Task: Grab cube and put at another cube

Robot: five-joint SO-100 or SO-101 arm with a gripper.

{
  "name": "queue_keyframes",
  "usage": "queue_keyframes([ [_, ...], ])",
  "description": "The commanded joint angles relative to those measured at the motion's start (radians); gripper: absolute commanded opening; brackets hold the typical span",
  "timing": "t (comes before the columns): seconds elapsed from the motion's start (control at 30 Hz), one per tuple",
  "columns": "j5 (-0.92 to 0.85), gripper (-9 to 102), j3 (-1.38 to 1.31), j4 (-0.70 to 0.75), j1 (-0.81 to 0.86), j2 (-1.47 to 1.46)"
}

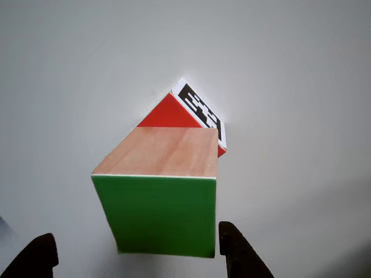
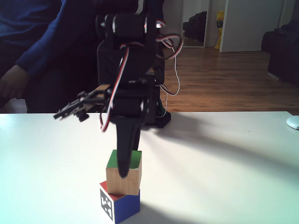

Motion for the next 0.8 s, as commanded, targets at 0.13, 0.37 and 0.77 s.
queue_keyframes([
  [0.13, 0.000, 44, 0.109, 0.000, -0.032, 0.221],
  [0.37, 0.012, 46, 0.299, 0.000, -0.086, 0.502],
  [0.77, 0.074, 46, 0.765, -0.120, -0.264, 1.212],
])
